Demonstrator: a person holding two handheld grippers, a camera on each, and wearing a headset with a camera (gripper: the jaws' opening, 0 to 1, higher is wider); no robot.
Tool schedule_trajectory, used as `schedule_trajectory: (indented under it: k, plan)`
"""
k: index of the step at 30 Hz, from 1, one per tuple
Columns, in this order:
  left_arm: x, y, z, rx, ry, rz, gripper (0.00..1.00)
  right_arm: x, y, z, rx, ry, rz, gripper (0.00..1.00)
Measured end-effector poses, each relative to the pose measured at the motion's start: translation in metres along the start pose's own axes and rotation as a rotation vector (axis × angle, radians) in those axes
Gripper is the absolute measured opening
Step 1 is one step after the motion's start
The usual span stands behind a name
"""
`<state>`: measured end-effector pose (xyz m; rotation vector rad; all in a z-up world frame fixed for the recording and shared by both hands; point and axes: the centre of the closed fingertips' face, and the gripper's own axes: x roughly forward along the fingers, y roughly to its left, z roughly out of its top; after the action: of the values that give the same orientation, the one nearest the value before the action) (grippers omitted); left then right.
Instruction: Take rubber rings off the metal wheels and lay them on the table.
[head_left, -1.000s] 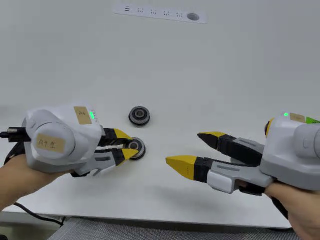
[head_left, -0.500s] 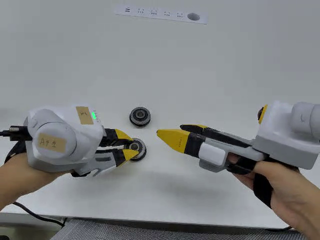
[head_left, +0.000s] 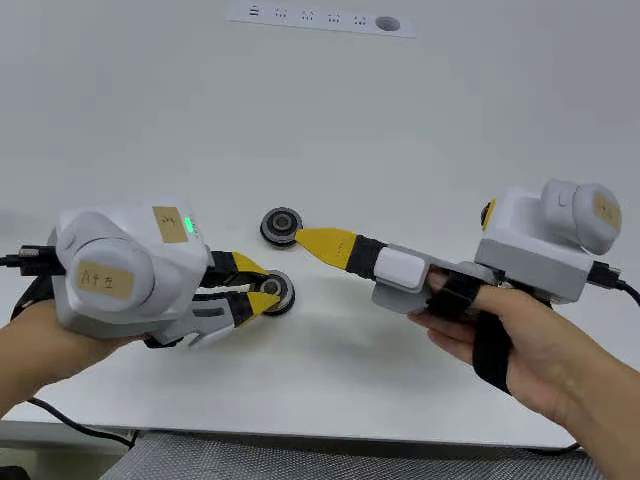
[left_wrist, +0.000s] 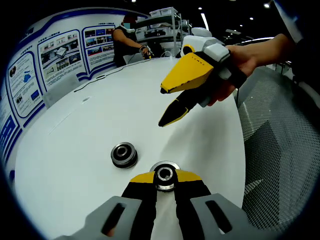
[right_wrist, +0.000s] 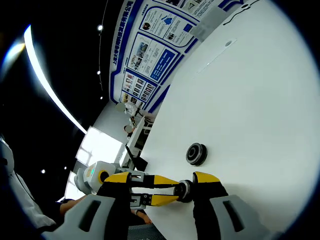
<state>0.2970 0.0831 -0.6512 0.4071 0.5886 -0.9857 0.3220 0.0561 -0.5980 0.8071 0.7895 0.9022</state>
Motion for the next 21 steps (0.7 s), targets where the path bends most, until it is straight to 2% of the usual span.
schedule_trajectory:
  k: [6,10,16,21]
  plan:
    - [0.0,0.001,-0.001,-0.005,-0.006,0.001,0.13,0.004,0.002,0.007,0.144,-0.047,0.042,0.5]
    - [0.0,0.001,-0.001,-0.001,-0.004,-0.002,0.13,0.005,0.0,0.009,0.202,-0.054,0.058,0.51]
    - [0.0,0.001,-0.001,0.001,-0.003,-0.007,0.13,0.01,0.003,0.01,0.291,-0.053,0.084,0.54]
    - [0.001,0.002,-0.001,0.002,-0.001,-0.012,0.13,0.015,0.007,0.005,0.352,-0.022,0.093,0.56]
